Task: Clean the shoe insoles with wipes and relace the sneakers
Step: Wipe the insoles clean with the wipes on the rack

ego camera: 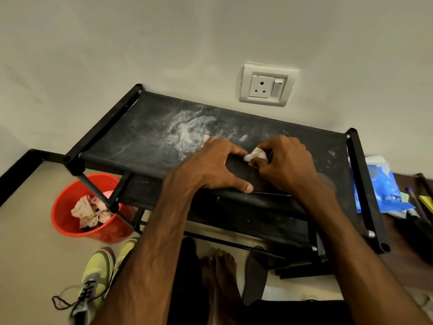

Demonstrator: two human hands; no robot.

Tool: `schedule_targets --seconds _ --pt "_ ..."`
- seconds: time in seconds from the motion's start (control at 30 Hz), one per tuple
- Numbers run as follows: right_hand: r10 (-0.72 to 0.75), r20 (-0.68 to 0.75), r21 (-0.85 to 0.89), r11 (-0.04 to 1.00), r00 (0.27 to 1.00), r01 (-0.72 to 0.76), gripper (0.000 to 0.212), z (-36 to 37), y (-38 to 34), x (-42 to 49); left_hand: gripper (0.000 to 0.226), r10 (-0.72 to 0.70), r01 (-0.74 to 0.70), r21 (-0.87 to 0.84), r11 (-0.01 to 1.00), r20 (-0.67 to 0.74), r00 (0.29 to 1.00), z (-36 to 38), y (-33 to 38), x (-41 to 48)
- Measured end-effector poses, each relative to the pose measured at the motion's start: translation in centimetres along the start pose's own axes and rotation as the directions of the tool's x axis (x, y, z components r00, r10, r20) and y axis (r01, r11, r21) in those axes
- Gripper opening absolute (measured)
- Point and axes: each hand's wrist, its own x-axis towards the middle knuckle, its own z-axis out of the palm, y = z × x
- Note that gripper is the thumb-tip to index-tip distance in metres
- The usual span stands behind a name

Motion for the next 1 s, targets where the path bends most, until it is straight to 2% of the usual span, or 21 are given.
schedule_targets --seconds 0.07,0.17,0.27,0.33,0.5,0.6,0.7,0.87,0.93,1.0 --pt "-0.063 0.062 0.042 0.997 0.996 0.061 0.018 -0.3 0.5 -0.4 0.091 -0.002 0.002 -0.019 1.0 -0.004 1.0 0.0 0.0 0.0" --pt "-0.132 0.233 0.14 0.985 0.963 0.101 0.012 -1.6 1.3 -1.5 0.09 0.012 -0.012 -0.038 0.999 -0.01 1.0 -0.1 0.2 -0.2" --pt "-0.149 0.318 0.13 0.985 0.936 0.112 0.012 -2.5 1.6 -2.6 0.09 0.02 -0.02 -0.038 0.999 -0.008 1.0 -0.2 0.4 -0.4" --pt "-0.114 0.261 0.068 0.993 0.959 0.1 0.018 -2.0 1.4 -2.7 0.09 0.018 -0.019 -0.033 0.999 -0.009 1.0 -0.2 0.4 -0.4" --pt "-0.03 -0.021 -0.013 0.999 0.999 0.03 0.022 0.3 -0.2 -0.9 0.092 -0.008 0.008 -0.013 1.0 0.011 1.0 0.0 0.2 0.0" --pt "-0.022 -0.043 -0.029 0.999 0.999 0.021 0.02 0.8 -0.6 0.1 0.088 -0.009 0.01 -0.022 1.0 0.015 1.0 -0.1 0.1 0.0" --pt "-0.064 0.024 -0.012 0.998 0.998 0.064 0.019 0.4 -0.1 -0.1 0.089 -0.009 0.009 -0.033 0.999 0.004 1.0 0.0 0.1 -0.1" --pt "-0.167 0.244 0.136 0.981 0.955 0.137 0.018 -2.0 0.8 -2.0 0.091 -0.016 0.015 -0.056 0.998 -0.017 1.0 -0.1 0.5 -0.4" --pt "-0.169 0.314 0.104 0.984 0.934 0.143 0.024 -3.0 1.0 -2.5 0.09 -0.003 0.002 -0.059 0.998 -0.022 1.0 -0.2 0.7 -0.6" --pt "-0.155 0.323 0.042 0.988 0.934 0.149 0.026 -3.3 1.0 -2.6 0.088 0.001 -0.002 -0.054 0.999 -0.017 1.0 -0.3 0.9 -0.7"
